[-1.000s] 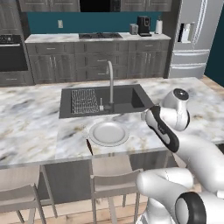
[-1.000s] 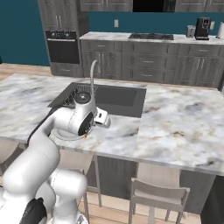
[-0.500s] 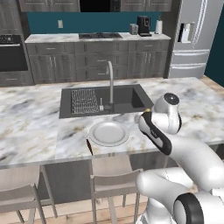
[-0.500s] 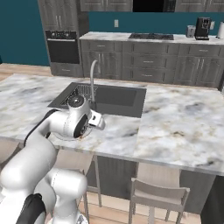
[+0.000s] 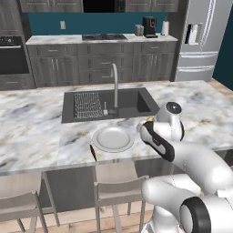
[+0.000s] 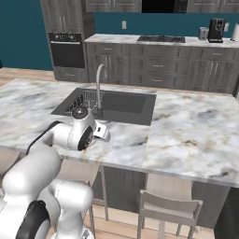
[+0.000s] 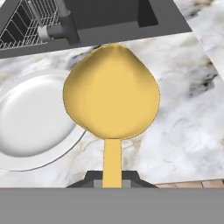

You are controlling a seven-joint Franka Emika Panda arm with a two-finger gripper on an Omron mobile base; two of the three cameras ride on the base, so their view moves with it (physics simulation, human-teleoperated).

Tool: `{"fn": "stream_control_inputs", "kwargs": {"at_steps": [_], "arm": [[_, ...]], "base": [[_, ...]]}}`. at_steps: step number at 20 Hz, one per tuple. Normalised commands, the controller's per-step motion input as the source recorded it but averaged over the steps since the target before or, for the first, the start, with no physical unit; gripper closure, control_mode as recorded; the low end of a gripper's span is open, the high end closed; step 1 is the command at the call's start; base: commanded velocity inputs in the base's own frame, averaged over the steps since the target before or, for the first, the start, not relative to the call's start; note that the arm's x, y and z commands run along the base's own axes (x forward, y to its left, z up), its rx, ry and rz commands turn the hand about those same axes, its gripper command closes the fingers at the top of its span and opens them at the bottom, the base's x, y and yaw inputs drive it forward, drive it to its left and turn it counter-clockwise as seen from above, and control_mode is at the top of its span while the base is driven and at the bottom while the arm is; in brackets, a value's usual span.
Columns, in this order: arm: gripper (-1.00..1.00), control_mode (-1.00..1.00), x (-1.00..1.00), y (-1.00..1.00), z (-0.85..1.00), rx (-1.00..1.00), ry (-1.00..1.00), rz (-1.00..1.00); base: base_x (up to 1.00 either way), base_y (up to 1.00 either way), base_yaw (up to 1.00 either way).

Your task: Take the fork and place it on the left side of the plate. Then take the spoon and place it on the right side of the plate. Make sure they're directly next to the plate.

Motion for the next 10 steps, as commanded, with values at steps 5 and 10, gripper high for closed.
{"fn": "stream_control_inputs", "kwargs": {"at_steps": [5, 10], "arm": [[1.0, -1.0, 0.22, 0.07, -0.31, 0.0, 0.0, 0.01], [1.0, -1.0, 0.36, 0.06, -0.23, 0.0, 0.0, 0.01]], "base": [[0.0, 0.0, 0.0], [0.0, 0.0, 0.0]]}}
